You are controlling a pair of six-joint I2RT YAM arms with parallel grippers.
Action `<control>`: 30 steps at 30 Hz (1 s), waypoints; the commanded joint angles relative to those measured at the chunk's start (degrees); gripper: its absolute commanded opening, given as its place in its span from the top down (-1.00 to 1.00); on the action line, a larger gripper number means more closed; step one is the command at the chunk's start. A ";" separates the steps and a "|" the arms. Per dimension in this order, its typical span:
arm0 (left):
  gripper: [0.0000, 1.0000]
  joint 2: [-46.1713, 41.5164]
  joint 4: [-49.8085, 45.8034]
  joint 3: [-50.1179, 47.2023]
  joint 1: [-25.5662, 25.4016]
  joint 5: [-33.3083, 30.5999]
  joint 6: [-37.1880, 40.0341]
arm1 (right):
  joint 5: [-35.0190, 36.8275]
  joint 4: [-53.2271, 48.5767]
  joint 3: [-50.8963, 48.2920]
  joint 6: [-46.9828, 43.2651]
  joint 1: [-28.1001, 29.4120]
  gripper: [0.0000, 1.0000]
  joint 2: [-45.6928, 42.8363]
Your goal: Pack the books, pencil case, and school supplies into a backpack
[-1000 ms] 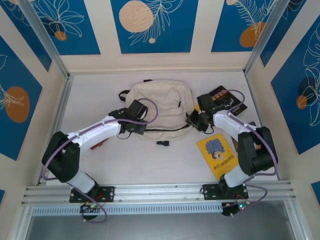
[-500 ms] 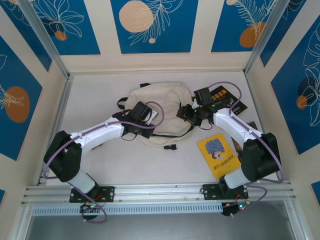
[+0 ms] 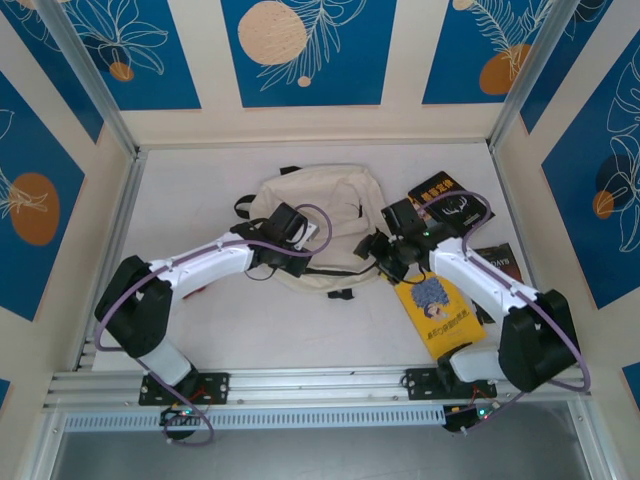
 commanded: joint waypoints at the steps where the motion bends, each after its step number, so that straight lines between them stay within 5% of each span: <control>1: 1.00 0.52 0.29 1.69 0.45 -0.17 1.65 | -2.34 5.68 -3.50 6.26 0.36 -0.52 0.17; 7: 1.00 -0.52 -0.01 0.71 0.73 -0.27 1.64 | -4.67 15.08 -4.40 6.81 -0.06 -0.53 6.99; 10: 1.00 -1.67 -0.01 -0.64 0.74 0.66 1.57 | -6.78 19.12 -2.54 3.62 -0.52 -0.32 11.38; 22: 1.00 -5.63 4.77 -4.77 0.00 10.12 1.00 | -16.11 21.80 15.84 -13.45 -2.41 -0.02 31.18; 30: 1.00 -0.04 6.95 -0.55 -1.77 12.12 -0.46 | -12.58 16.39 14.49 -15.59 -6.05 -0.09 27.08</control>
